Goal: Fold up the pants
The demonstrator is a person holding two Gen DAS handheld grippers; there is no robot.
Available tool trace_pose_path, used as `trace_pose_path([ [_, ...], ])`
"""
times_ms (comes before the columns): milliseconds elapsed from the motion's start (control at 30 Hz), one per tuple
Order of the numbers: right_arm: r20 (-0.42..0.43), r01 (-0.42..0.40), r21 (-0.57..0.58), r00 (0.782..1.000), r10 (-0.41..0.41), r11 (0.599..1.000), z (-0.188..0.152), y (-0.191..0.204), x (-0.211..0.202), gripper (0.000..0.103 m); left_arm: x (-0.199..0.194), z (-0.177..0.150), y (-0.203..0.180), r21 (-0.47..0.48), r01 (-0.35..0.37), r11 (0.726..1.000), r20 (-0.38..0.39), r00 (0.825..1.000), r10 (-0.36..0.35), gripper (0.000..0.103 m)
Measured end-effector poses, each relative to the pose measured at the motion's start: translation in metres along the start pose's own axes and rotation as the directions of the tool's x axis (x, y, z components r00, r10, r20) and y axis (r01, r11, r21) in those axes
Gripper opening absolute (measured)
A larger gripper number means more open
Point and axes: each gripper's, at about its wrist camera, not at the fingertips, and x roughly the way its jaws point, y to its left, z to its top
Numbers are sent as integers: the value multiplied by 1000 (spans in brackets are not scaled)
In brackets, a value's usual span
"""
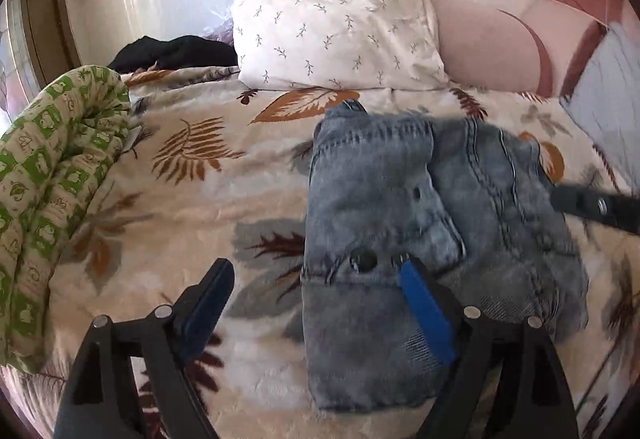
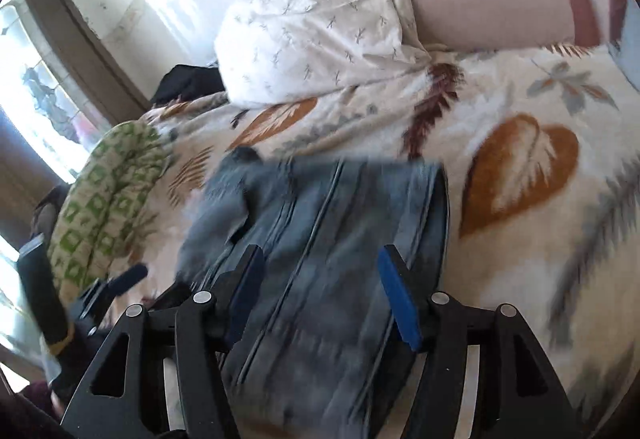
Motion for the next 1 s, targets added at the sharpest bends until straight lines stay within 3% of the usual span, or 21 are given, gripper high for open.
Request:
trace_pose_path([
  [67, -26, 9, -14, 1000, -10, 1000, -18, 7, 3, 59, 5, -6, -1, -2, 7, 1000, -17, 1000, -7, 87],
  [133, -71, 64, -84, 995, -70, 994, -39, 19, 16, 61, 15, -10, 0, -4, 13, 1000, -48, 999, -13, 89],
  [233, -69, 116, -138, 990, -127, 984, -57, 24, 30, 62, 24, -11, 11, -73, 47, 996, -81, 995, -53, 93],
  [333, -97, 98, -104, 989, -109, 990, -57, 21, 27, 62, 21, -3, 19, -102, 90, 991, -114, 988, -102, 92],
  [533, -93, 133, -138, 985, -147, 981, -62, 28, 24, 63, 8, 43, 15, -67, 67, 996, -12, 998, -68, 91],
  [633, -99, 118, -140, 986, -133, 983, -62, 26, 24, 65, 22, 67, -4, -40, 74, 996, -13, 997, -74, 91],
  [833, -104, 109, -155, 987, -126, 982, -62, 25, 23, 65, 84, 92, -36, -25, 87, 996, -140, 986, -89, 92],
  [1000, -105, 103, -163, 987, -121, 981, -63, 24, 23, 65, 130, 90, -35, -100, 81, 992, -278, 955, -107, 103],
])
